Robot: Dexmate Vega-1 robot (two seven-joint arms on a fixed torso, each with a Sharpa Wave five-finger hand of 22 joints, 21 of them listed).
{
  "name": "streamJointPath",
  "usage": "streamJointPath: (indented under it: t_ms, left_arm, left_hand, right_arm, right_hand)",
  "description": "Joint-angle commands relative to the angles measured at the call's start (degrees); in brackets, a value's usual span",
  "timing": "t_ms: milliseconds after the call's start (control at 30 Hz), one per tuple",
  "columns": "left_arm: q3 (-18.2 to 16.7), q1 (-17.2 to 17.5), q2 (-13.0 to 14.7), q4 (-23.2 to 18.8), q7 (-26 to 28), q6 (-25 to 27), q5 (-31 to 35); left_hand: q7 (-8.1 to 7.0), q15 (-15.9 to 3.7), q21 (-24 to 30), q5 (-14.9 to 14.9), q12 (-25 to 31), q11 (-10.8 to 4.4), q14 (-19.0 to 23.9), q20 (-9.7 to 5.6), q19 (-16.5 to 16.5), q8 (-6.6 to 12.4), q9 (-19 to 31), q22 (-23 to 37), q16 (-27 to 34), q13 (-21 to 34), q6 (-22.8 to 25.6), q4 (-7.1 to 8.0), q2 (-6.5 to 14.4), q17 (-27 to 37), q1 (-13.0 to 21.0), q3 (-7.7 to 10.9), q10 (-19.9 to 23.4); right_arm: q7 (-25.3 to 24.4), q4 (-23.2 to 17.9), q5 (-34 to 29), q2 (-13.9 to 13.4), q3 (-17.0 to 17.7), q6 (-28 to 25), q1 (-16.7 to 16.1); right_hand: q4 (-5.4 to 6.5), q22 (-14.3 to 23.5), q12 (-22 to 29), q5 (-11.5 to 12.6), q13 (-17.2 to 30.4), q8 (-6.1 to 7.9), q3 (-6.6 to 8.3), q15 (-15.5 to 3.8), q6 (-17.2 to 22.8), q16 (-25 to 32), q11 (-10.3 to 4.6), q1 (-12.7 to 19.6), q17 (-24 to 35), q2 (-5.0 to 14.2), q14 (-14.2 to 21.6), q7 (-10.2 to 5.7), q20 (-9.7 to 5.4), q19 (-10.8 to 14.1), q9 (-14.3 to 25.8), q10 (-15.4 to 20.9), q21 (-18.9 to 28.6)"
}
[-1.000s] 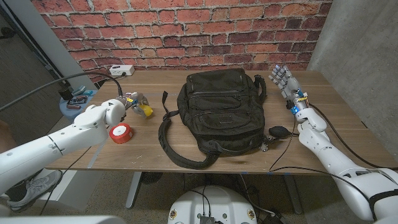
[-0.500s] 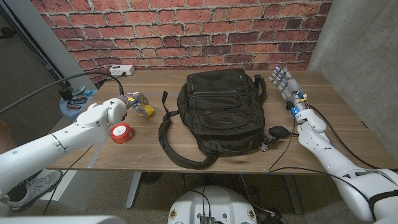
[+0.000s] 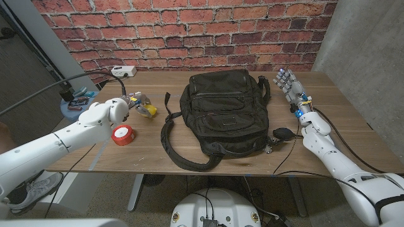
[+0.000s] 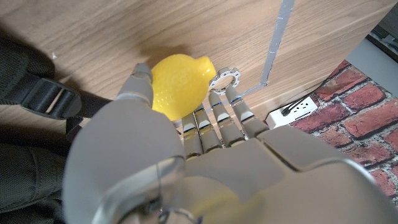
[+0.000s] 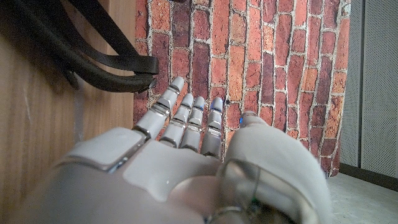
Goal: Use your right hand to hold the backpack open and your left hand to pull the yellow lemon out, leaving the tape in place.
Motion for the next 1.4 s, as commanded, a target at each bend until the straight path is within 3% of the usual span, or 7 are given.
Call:
streamJointPath:
  t_ms: [33, 500, 633, 800, 1400]
  left_arm:
    - [-0.04, -0.78, 0.54, 0.90, -1.36, -1.71, -0.85]
    - [-0.08, -1.92, 0.68, 2.55, -2.86, -4.12, -1.31]
    - [0.04, -2.33, 0.58, 3.07, -3.29, -4.78, -1.26]
    - [0.26, -3.02, 0.48, 3.52, -4.48, -5.79, -1.43]
    - [-1.24, -3.29, 0.42, 4.81, -3.81, -8.64, -3.64]
  left_hand:
    - [-0.27, 0.23, -0.29, -0.26, -0.50, 0.31, -0.69, 0.12, -0.45, -0.92, -0.18, 0.11, -0.05, -0.19, -1.02, 0.38, -0.70, -0.08, -0.40, -0.07, -0.68]
    - [-0.11, 1.18, -0.96, -0.58, -2.48, 1.76, -3.46, 0.58, -1.45, -1.90, -0.80, 0.15, -0.44, -1.19, -1.02, 0.59, -1.08, -0.94, -2.20, -0.47, -3.66]
    - [-0.16, 1.63, -1.18, -0.65, -3.21, 1.84, -4.20, 0.63, -1.77, -2.62, -0.98, 0.17, -0.47, -1.61, -1.93, 0.61, -1.10, -1.30, -2.71, -0.51, -4.87]
    - [-0.20, 2.41, -1.70, -0.71, -4.20, 2.96, -5.61, 0.92, -2.69, -4.02, -1.30, 0.19, -0.56, -2.31, -3.95, 0.54, -1.07, -1.83, -3.32, -0.51, -6.52]
    - [-0.15, 3.39, -2.27, -0.83, -5.09, 3.42, -7.20, 1.14, -3.49, -5.25, -1.66, 0.23, -0.54, -3.30, -4.93, 0.69, -1.22, -2.64, -4.73, -0.79, -8.11]
  right_arm:
    - [-1.87, -1.58, -0.54, -0.17, -0.21, -0.17, -0.87]
    - [-3.17, -2.56, -1.14, -0.18, -0.42, 0.59, -1.81]
    - [-3.37, -2.66, -1.20, -0.07, -0.43, 0.93, -1.92]
    - [-4.00, -3.34, -1.34, -0.20, -0.48, 0.87, -2.32]
    - [-6.02, -4.40, -2.66, 0.04, -1.40, 1.07, -2.44]
  right_hand:
    - [-0.03, 0.12, 0.44, 0.36, 0.02, 0.13, 0.41, -2.62, 0.04, 0.19, -0.19, -0.42, -0.10, 0.09, 0.48, -0.15, -2.42, 0.01, 0.00, 0.22, 0.18]
    - [-0.06, 0.11, 0.56, 0.35, -0.15, 0.18, 0.95, -2.64, 0.08, 0.19, -0.09, -0.44, -0.39, -0.04, 0.57, -0.17, -2.36, 0.12, -0.06, 0.46, 0.23]
    - [-0.11, 0.11, 0.56, 0.35, -0.19, 0.21, 1.10, -2.64, 0.13, 0.19, -0.08, -0.42, -0.49, -0.10, 0.59, -0.16, -2.36, 0.15, -0.07, 0.47, 0.25]
    - [-0.17, 0.10, 0.58, 0.34, -0.24, 0.21, 1.27, -2.72, 0.10, 0.18, -0.03, -0.37, -0.60, -0.15, 0.60, -0.16, -2.35, 0.14, -0.09, 0.49, 0.25]
    - [-0.33, 0.10, 0.63, 0.31, -0.40, 0.24, 1.85, -2.71, 0.12, 0.16, 0.02, -0.28, -0.95, -0.27, 0.68, -0.18, -2.31, 0.12, -0.13, 0.61, 0.25]
